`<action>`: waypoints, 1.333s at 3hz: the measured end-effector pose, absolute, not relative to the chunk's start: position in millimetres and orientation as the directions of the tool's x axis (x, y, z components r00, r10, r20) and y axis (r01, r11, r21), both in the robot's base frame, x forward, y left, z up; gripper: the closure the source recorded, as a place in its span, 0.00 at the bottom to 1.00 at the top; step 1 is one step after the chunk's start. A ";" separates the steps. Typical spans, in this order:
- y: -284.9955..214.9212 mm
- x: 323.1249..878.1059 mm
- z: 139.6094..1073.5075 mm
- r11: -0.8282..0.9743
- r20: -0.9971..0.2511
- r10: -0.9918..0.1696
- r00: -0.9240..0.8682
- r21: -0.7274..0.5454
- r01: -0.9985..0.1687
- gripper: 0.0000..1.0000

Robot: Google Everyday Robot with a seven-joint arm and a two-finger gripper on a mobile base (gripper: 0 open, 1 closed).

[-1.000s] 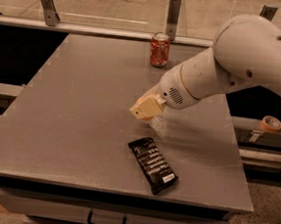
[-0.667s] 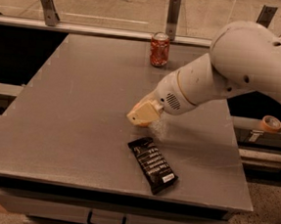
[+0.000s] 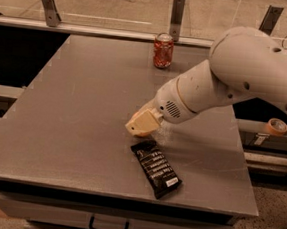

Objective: Move orange near rxbar chocolate

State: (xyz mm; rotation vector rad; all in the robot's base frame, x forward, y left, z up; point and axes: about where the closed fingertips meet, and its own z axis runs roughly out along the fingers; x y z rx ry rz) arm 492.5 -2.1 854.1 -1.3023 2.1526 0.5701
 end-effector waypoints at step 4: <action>-18.7 517.3 872.7 0.445 -0.691 -0.634 -0.347 0.041 -0.895 0.00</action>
Offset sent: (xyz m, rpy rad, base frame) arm 0.0048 -0.0020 -0.0061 -0.0067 0.0125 -0.0148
